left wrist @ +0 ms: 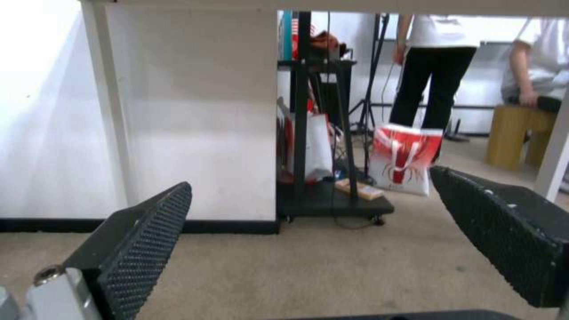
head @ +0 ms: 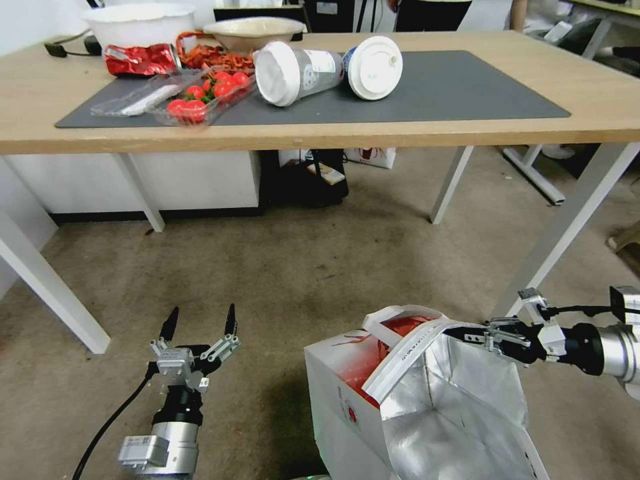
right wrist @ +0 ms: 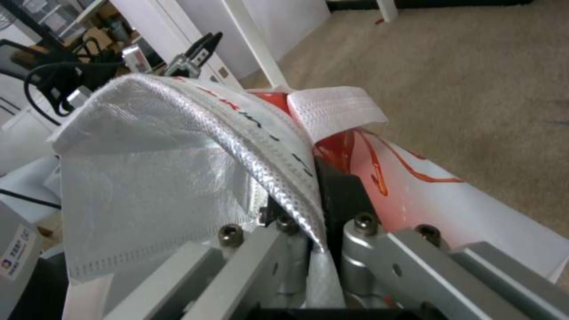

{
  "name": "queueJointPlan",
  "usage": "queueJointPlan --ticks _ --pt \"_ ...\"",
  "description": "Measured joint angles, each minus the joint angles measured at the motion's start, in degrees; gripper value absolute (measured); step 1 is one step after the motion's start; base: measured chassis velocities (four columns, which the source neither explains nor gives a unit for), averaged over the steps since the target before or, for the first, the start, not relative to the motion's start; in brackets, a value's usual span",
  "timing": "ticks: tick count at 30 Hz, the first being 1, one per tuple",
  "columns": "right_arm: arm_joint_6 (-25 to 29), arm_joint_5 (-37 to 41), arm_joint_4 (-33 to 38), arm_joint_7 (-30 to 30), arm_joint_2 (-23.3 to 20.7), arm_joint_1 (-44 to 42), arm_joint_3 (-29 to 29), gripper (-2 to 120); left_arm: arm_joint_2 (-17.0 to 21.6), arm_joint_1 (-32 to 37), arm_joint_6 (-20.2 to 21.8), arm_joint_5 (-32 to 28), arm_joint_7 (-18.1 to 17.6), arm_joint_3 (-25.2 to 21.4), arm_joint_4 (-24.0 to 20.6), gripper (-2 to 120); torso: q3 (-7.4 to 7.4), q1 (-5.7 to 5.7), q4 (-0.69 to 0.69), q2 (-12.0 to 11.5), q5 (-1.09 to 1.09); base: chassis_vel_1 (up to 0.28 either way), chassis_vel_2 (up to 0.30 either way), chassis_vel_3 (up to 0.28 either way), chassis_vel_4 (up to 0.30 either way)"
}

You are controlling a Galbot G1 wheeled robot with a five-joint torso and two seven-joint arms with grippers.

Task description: Pick up the food delivery bag from the floor and place it on the table.

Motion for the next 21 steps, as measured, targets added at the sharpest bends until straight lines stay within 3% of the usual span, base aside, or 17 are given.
queueJointPlan --ticks 6,21 --pt "0.18 -0.15 0.07 -0.08 0.33 -0.26 0.01 0 0.06 0.04 0.0 -2.0 1.29 0.21 -0.14 100 0.46 0.05 0.0 0.7 0.0 0.0 0.0 0.0 0.0" --pt "0.25 -0.85 0.91 -0.42 1.18 -1.26 0.54 0 0.62 -0.35 0.47 -2.41 1.31 0.03 -0.05 100 3.76 0.27 0.0 4.13 0.0 0.0 0.0 0.0 0.0"
